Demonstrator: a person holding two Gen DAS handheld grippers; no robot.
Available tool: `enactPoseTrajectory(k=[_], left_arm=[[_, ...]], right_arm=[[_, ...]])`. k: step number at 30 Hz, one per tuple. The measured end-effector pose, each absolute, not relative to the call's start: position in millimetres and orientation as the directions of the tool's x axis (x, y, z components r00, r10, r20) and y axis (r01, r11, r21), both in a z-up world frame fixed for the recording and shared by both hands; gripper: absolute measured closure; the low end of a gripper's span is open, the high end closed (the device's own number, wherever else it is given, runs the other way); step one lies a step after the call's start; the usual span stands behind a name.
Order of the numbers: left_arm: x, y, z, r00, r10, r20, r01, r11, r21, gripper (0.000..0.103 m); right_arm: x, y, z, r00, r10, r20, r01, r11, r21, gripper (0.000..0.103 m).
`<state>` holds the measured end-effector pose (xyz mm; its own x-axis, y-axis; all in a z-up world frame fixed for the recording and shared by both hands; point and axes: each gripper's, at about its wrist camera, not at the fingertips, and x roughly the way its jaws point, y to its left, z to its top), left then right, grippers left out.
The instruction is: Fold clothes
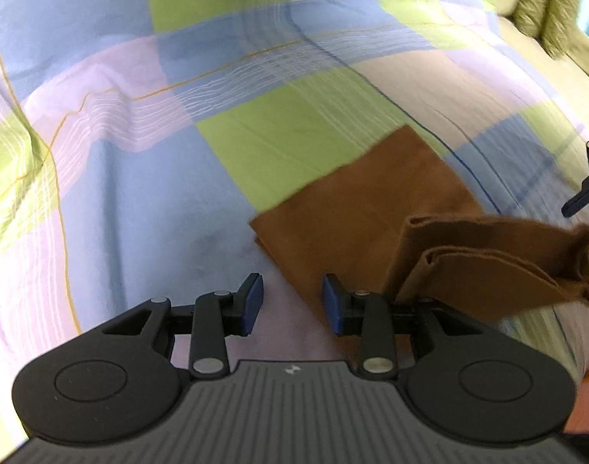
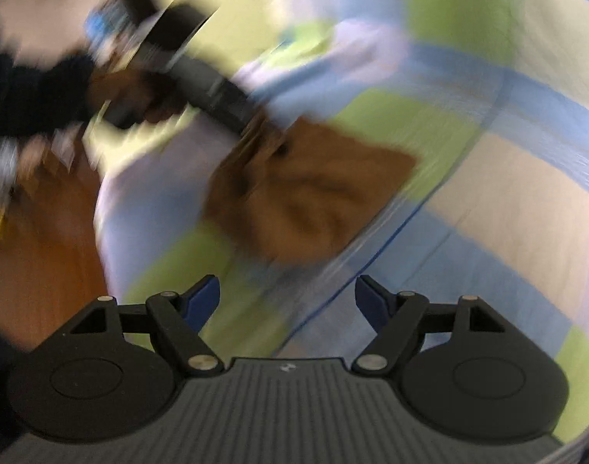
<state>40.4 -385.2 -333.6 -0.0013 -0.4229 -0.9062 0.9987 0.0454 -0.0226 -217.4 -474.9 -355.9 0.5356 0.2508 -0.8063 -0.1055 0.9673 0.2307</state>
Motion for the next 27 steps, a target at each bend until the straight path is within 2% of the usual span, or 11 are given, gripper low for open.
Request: enactPoseTrajectory(k=[3, 5, 8, 11, 13, 16, 23, 25, 27], left_arm=[[18.9, -358.8, -333.0, 0.019, -0.411, -0.912, 0.999, -0.029, 0.034, 0.063], [0.6, -339.3, -336.8, 0.027, -0.388, -0.921, 0.995, -0.078, 0.062, 0.063], [-29.4, -318.3, -345.6, 0.083, -0.384, -0.919, 0.960, -0.217, 0.178, 0.062], [-61.0, -291.6, -351.3, 0.148, -0.466, -0.872, 0.855, -0.384, 0.350, 0.061], [-78.6, -275.4, -359.7, 0.180, -0.535, -0.826, 0.727, -0.493, 0.478, 0.060], [-89.4, -261.1, -365.4, 0.176, -0.584, -0.793, 0.594, -0.579, 0.558, 0.060], [-97.7, -238.9, -363.4, 0.134, -0.587, -0.798, 0.487, -0.663, 0.569, 0.059], [-97.8, -238.3, -363.1, 0.136, -0.588, -0.797, 0.484, -0.663, 0.571, 0.059], [-98.3, -239.8, -360.6, 0.136, -0.589, -0.796, 0.489, -0.659, 0.571, 0.058]], right_arm=[[-222.9, -456.5, -356.7, 0.511, 0.164, -0.843, -0.186, 0.979, 0.078, 0.029], [-222.9, -438.3, -361.6, 0.538, 0.099, -0.837, -0.268, 0.962, -0.058, 0.029], [-224.2, -416.1, -374.7, 0.567, 0.043, -0.823, -0.356, 0.913, -0.198, 0.030], [-231.1, -402.7, -389.6, 0.601, -0.017, -0.799, -0.435, 0.832, -0.345, 0.034], [-234.7, -402.1, -396.8, 0.621, -0.031, -0.783, -0.481, 0.773, -0.413, 0.034], [-236.0, -396.6, -401.2, 0.660, -0.021, -0.751, -0.531, 0.694, -0.486, 0.037], [-238.4, -379.2, -411.6, 0.739, 0.016, -0.673, -0.572, 0.542, -0.615, 0.042], [-232.0, -378.9, -416.1, 0.743, 0.035, -0.668, -0.577, 0.540, -0.613, 0.058], [-221.8, -379.4, -417.1, 0.729, 0.069, -0.681, -0.593, 0.560, -0.578, 0.089]])
